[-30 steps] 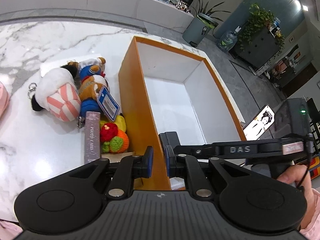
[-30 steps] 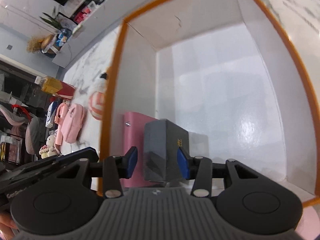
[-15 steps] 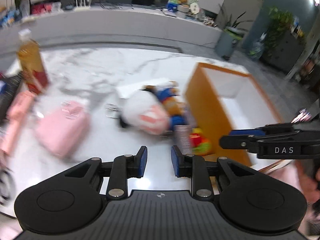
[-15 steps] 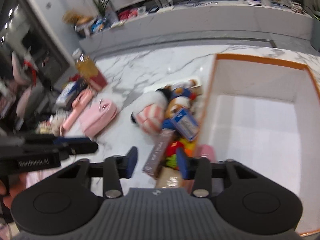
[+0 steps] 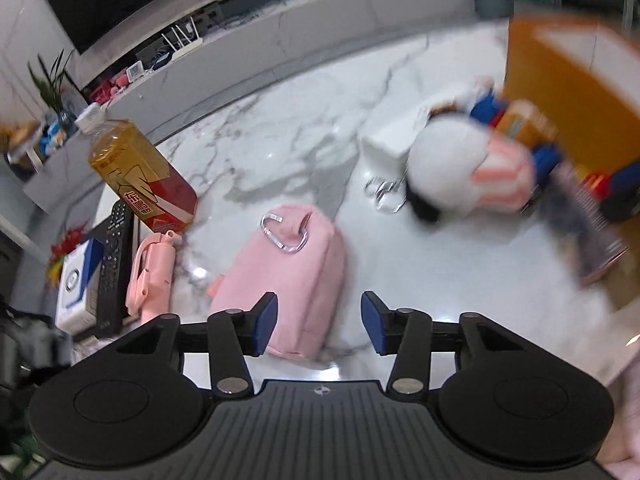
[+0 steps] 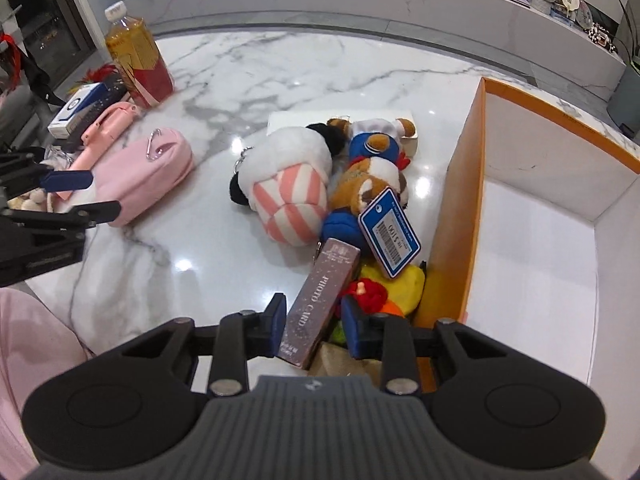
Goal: Organize objects
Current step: 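Grasp the pink backpack pouch with the left tool while the right grasps the photo card box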
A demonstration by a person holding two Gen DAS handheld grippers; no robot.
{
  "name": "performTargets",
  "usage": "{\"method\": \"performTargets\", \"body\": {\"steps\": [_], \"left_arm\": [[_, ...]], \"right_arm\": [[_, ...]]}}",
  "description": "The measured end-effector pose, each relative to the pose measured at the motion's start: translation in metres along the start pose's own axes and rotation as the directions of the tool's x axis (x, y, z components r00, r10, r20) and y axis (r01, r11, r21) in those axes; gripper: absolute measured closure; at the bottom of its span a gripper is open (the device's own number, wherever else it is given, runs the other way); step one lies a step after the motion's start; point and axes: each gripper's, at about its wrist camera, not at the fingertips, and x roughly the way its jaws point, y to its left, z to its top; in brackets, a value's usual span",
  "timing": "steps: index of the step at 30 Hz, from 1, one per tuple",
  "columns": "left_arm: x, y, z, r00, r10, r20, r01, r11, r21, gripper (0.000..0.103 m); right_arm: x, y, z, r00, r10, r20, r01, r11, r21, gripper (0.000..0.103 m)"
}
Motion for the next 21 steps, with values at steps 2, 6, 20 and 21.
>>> {"method": "performTargets", "body": {"steps": [2, 6, 20, 21], "left_arm": [[0.015, -0.009, 0.001, 0.999, 0.037, -0.018, -0.036, 0.997, 0.062, 0.047], [0.035, -0.021, -0.001, 0.995, 0.093, -0.036, -0.087, 0.986, 0.145, 0.045], [0.066, -0.033, -0.001, 0.969, 0.244, 0.028, -0.241, 0.926, 0.292, 0.058], [0.065, -0.031, -0.001, 0.970, 0.241, 0.033, -0.241, 0.930, 0.277, 0.060]], "right_arm": [[0.004, 0.001, 0.002, 1.000, -0.008, -0.017, 0.008, 1.000, -0.002, 0.071], [0.014, 0.004, 0.006, 0.999, -0.024, -0.047, 0.024, 1.000, -0.014, 0.070], [0.042, 0.009, 0.010, 0.992, -0.053, -0.118, 0.055, 0.998, 0.015, 0.074], [0.041, 0.010, 0.010, 0.992, -0.051, -0.114, 0.053, 0.999, 0.014, 0.075]]}}
